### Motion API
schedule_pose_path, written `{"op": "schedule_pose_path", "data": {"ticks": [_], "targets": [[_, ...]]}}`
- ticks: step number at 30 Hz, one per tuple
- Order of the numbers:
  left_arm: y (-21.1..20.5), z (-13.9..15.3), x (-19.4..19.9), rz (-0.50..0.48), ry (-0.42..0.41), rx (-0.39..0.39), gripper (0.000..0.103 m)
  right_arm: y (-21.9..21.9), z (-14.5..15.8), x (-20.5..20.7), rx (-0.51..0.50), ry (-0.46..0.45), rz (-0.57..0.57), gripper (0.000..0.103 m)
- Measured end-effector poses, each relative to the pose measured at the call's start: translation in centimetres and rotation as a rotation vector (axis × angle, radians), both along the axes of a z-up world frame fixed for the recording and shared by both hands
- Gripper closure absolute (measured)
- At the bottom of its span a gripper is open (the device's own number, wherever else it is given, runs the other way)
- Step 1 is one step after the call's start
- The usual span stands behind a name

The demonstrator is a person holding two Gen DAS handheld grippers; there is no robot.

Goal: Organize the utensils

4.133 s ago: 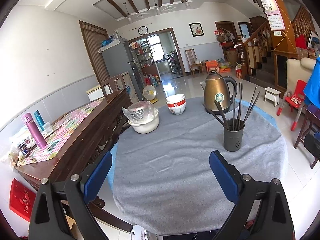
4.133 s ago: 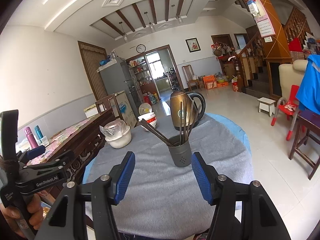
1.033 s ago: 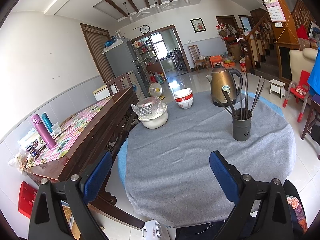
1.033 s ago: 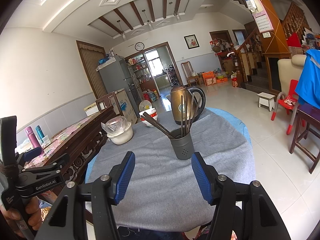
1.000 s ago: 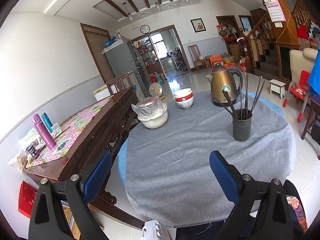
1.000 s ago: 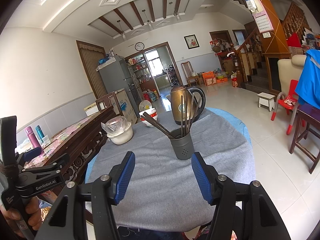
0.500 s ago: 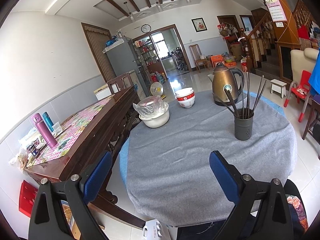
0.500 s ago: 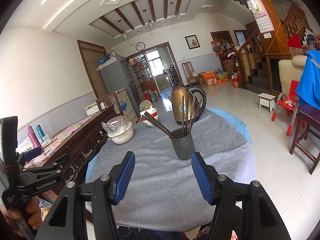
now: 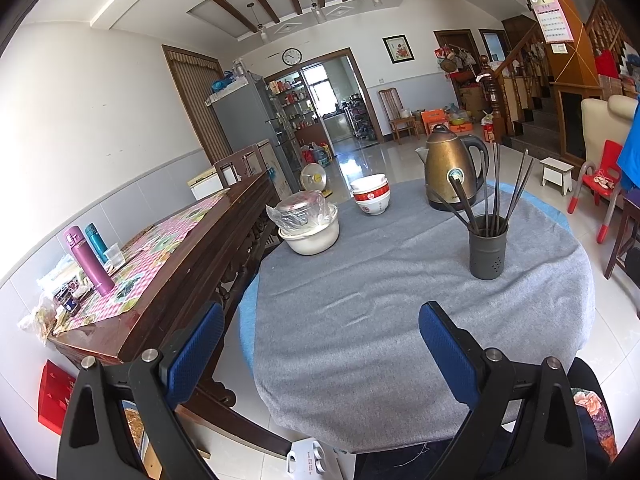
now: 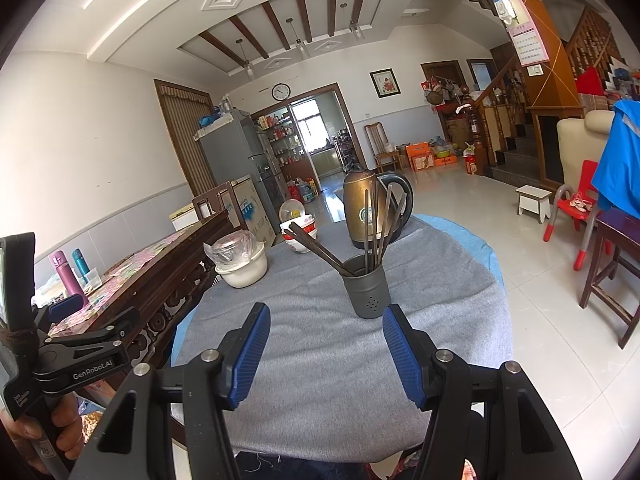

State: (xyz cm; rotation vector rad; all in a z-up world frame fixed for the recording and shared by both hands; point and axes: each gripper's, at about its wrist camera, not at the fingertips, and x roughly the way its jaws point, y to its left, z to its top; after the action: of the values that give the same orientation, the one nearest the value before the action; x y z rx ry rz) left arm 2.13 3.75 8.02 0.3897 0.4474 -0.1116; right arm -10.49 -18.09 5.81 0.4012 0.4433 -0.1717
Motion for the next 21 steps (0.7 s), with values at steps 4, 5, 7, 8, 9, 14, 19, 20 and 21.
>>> {"op": "schedule_pose_path", "data": {"ticks": [4,5,7,8,9,14,19,20,21], "targets": [[-0.01,-0.02,-0.01,0.0,0.003,0.0,0.005,0.03,0.0,-0.01,-0.001,-0.001,0.0,0.04],[-0.06,0.0,0.03,-0.001,0.004,0.0,0.005,0.03,0.0,-0.01,-0.002,-0.002,0.0,0.04],[-0.03,0.0,0.02,-0.001,0.003,-0.001,0.005,0.12,0.03,0.08,-0.005,-0.006,0.002,0.04],[-0.04,0.06,0.01,0.0,0.002,-0.001,0.005,0.03,0.01,0.07,-0.007,-0.006,0.004,0.04],[-0.03,0.09,0.01,-0.001,0.002,-0.001,0.005,0.05,-0.01,0.12,-0.007,-0.005,0.004,0.04],[-0.04,0.1,-0.01,-0.001,0.002,-0.001,0.005,-0.18,-0.18,-0.01,-0.002,-0.004,0.005,0.04],[-0.09,0.16,-0.05,0.001,0.001,0.001,0.005,-0.17,-0.2,0.0,-0.002,-0.005,0.005,0.04],[-0.09,0.16,-0.08,0.002,0.0,0.002,0.005,-0.16,-0.2,0.02,-0.002,-0.004,0.004,0.04],[-0.08,0.17,-0.05,0.001,0.002,0.001,0.005,-0.16,-0.21,0.01,-0.001,-0.004,0.004,0.04]]}}
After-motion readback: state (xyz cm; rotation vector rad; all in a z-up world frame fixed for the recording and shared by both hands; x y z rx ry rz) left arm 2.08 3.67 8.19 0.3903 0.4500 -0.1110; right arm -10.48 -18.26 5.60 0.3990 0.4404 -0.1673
